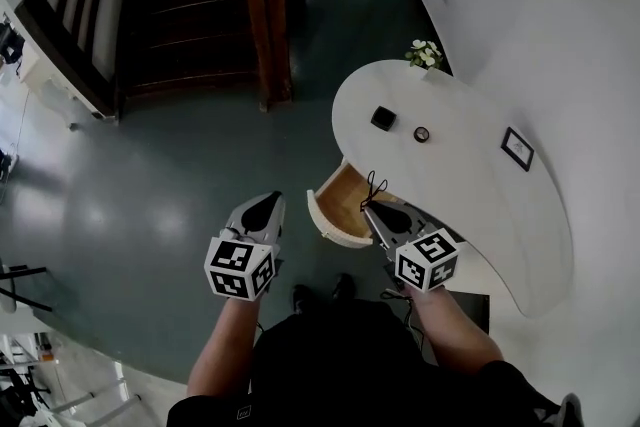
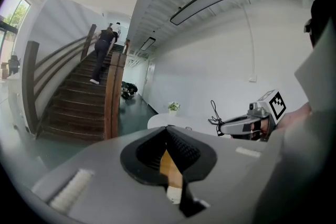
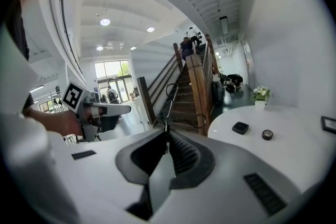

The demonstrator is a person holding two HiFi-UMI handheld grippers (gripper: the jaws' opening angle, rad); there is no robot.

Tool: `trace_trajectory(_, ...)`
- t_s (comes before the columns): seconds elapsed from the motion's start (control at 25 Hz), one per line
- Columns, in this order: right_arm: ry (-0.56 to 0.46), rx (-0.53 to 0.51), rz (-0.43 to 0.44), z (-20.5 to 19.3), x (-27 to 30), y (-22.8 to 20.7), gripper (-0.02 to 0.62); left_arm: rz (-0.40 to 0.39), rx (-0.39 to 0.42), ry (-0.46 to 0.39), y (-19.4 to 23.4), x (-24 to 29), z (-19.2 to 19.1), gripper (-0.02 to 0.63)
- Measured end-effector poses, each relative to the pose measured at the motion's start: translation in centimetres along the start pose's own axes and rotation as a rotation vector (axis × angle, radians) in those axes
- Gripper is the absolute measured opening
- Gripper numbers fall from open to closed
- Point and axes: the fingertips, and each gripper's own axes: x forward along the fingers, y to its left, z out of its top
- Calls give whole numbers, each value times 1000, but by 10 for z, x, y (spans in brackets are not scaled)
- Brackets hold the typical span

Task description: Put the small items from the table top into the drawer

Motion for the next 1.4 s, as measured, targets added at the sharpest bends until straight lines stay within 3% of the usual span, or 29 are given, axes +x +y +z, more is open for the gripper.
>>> trace_trajectory(0.28, 74, -41, -16, -16, 18, 17, 32, -35, -20, 13, 11, -6, -20, 11)
trace_trajectory(0.72, 217, -51, 34, -65, 68, -23, 32, -38, -49, 98, 20, 44, -45, 12)
trace_trajectory(1.4, 493, -87, 118, -176, 128, -70, 32, -85, -102, 252, 23, 120, -129, 12)
